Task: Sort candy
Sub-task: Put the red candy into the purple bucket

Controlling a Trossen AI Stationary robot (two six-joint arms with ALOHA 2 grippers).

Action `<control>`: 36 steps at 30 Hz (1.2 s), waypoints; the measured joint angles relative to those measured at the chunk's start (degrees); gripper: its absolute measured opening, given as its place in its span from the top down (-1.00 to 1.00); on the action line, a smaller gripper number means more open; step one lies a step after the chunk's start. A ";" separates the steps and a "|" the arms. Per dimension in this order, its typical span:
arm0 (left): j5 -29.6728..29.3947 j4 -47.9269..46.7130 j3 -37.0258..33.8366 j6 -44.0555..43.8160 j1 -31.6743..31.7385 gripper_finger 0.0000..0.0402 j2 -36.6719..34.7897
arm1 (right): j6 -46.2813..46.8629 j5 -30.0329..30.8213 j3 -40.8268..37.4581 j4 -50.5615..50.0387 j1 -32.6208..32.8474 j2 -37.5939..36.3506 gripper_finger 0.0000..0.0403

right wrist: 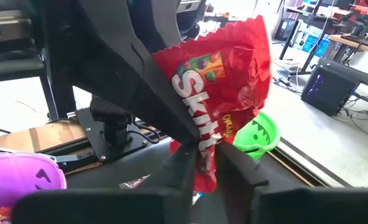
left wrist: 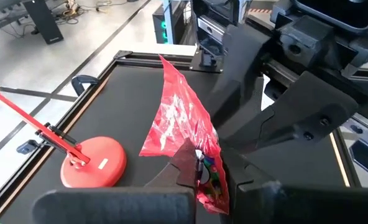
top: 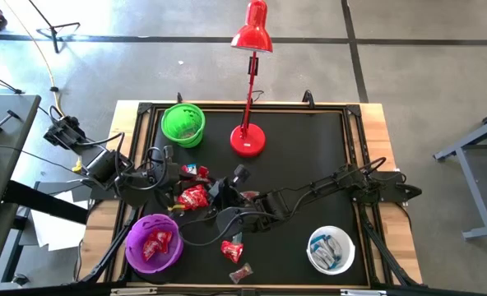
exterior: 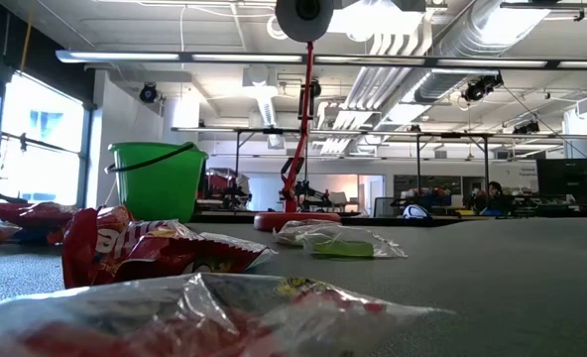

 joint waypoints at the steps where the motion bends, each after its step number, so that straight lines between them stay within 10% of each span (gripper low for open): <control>1: 0.00 -0.05 0.00 -0.14 0.00 0.97 0.00 | 0.01 0.00 0.00 -0.14 0.00 0.00 0.60; 16: 1.94 -0.84 0.00 -4.42 0.02 0.96 -1.97 | 6.79 -0.08 0.04 -14.85 2.22 -4.13 0.05; 29: 37.43 -27.28 0.00 -44.89 -4.19 0.95 -1.95 | 29.21 -4.19 0.09 -39.65 4.98 -8.17 0.05; 36: 42.80 -32.96 0.00 -56.82 -14.20 0.95 1.63 | 35.08 -5.62 0.09 -46.84 5.20 -8.17 0.05</control>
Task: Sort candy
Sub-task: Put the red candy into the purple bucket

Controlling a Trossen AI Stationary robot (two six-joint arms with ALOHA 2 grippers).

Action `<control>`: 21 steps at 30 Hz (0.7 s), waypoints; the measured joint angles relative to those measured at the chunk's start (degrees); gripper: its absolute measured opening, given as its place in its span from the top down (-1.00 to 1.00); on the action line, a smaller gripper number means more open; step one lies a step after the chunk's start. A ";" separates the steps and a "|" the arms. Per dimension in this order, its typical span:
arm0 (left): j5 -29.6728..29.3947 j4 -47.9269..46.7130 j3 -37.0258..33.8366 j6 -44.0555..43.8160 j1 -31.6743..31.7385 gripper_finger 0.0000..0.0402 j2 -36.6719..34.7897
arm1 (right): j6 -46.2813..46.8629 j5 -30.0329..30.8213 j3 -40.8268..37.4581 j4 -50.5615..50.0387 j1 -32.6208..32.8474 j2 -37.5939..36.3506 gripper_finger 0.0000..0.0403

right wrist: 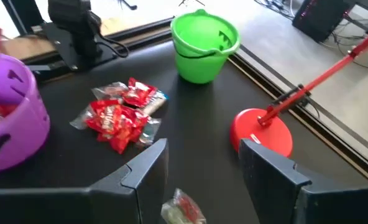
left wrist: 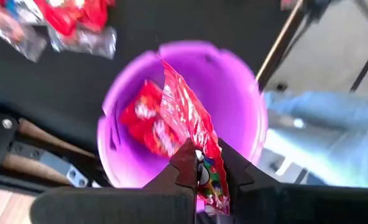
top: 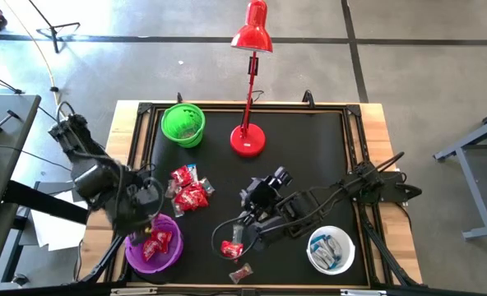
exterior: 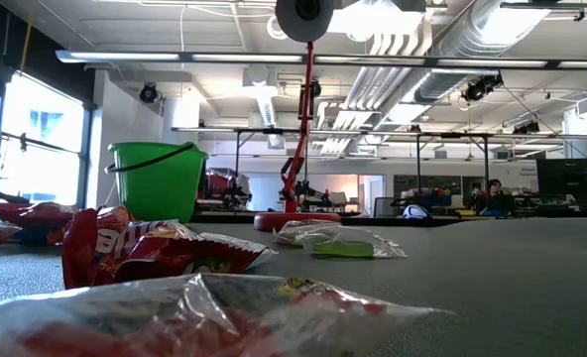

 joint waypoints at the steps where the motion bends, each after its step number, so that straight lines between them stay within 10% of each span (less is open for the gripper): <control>1: -0.05 -0.01 0.00 -0.26 -1.13 0.95 0.52 | 0.00 0.02 0.00 -0.45 -0.02 0.00 0.05; 21: 0.02 2.00 0.00 -4.88 -4.92 0.58 6.83 | -3.98 -2.06 -0.02 -4.31 -2.88 -0.04 0.05</control>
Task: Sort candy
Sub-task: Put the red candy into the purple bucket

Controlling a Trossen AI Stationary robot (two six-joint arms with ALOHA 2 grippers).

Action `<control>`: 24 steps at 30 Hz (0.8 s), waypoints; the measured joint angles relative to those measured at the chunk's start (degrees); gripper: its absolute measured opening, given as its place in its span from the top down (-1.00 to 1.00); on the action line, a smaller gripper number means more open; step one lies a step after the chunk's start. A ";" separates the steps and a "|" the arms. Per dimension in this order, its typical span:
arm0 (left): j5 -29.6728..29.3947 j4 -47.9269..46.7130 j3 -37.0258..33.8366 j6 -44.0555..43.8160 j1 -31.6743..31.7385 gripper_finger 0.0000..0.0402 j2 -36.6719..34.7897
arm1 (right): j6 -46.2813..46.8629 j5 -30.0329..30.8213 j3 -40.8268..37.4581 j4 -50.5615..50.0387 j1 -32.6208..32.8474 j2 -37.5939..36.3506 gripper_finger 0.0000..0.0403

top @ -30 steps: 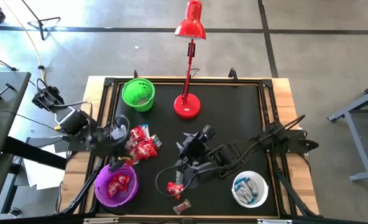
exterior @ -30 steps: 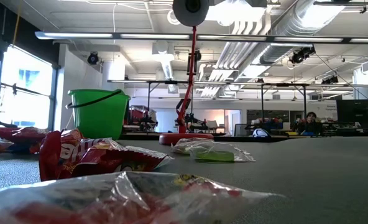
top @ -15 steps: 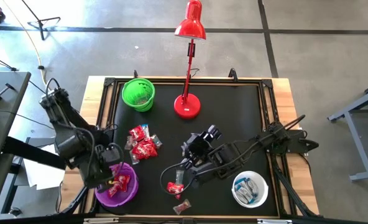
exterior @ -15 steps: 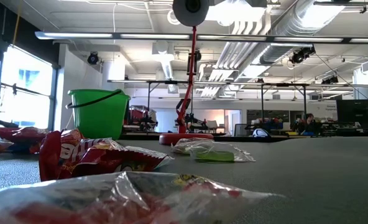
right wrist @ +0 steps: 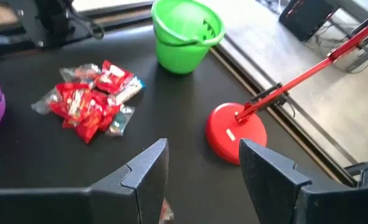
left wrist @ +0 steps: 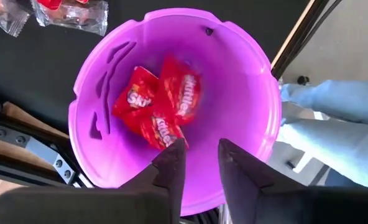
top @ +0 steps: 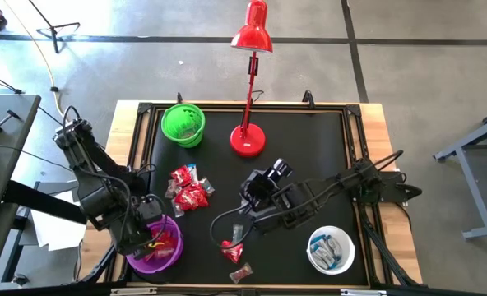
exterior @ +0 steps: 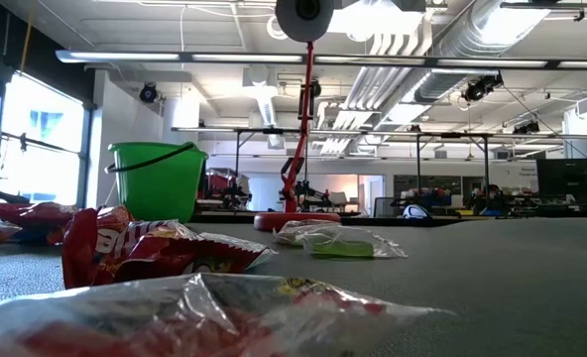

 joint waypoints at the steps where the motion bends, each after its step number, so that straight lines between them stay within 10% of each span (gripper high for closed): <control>1: 0.00 0.07 0.00 -0.07 0.00 0.55 0.00 | -0.02 -0.88 0.00 -0.71 -0.14 0.00 0.05; 9: -1.06 4.28 1.78 0.05 2.43 0.41 -0.02 | -1.81 -6.61 -0.07 -3.91 -0.23 -0.03 0.05; 24: -30.61 2.19 11.33 17.07 11.50 0.45 -1.23 | 5.10 -13.06 -6.14 -1.67 -4.41 -0.37 0.05</control>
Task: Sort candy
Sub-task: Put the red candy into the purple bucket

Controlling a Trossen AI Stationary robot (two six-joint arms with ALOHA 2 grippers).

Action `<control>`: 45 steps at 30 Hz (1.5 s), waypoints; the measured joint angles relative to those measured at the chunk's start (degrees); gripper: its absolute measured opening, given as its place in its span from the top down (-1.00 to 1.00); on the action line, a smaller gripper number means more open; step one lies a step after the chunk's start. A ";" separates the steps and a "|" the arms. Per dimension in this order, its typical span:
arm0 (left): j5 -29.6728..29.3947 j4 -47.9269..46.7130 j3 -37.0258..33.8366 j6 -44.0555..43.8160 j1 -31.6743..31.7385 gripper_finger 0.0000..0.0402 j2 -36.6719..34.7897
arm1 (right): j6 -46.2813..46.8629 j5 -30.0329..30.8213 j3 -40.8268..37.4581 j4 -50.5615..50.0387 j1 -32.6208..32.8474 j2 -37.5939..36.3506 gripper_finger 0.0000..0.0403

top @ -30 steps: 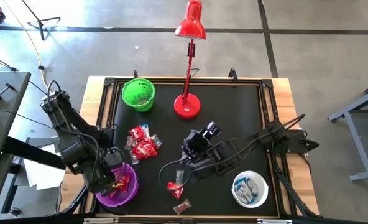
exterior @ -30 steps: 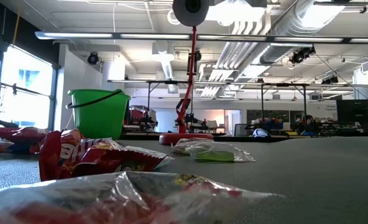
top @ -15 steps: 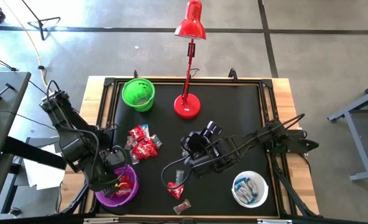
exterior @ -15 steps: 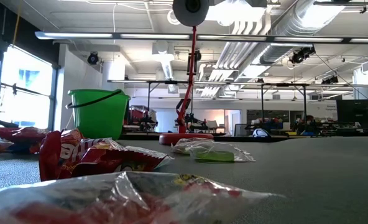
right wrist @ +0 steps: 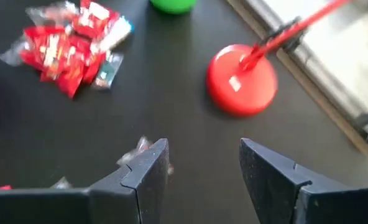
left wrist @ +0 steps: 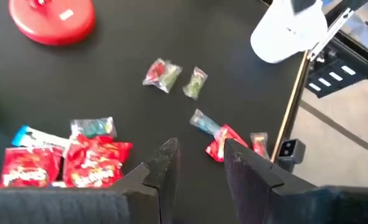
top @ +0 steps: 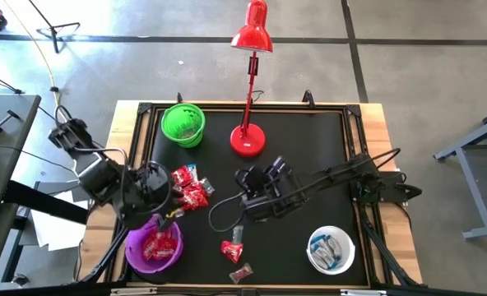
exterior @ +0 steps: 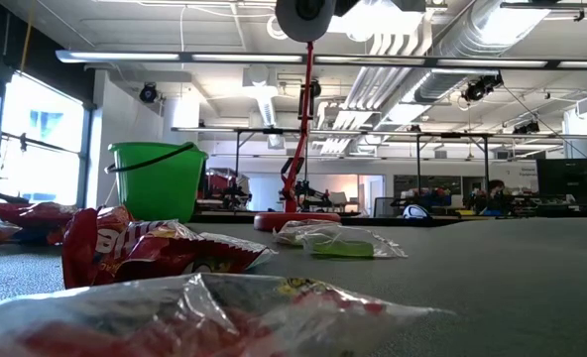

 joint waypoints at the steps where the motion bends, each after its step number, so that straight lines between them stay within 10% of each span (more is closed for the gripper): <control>1: -0.01 -0.12 0.04 0.89 0.35 0.45 -0.38 | 0.35 -1.82 -1.76 1.49 -0.17 0.03 0.05; 14: -1.15 -5.42 0.04 9.91 1.31 0.45 -9.26 | 2.95 -23.16 -22.88 43.56 -2.78 0.23 0.05; 28: -0.01 -5.97 0.04 22.69 1.26 0.45 -19.40 | 22.73 -40.96 -37.92 65.41 -2.00 0.23 0.05; 45: 1.59 -5.80 -0.82 32.62 1.22 0.45 -24.48 | 27.41 -30.36 -39.19 73.89 2.61 0.23 0.05</control>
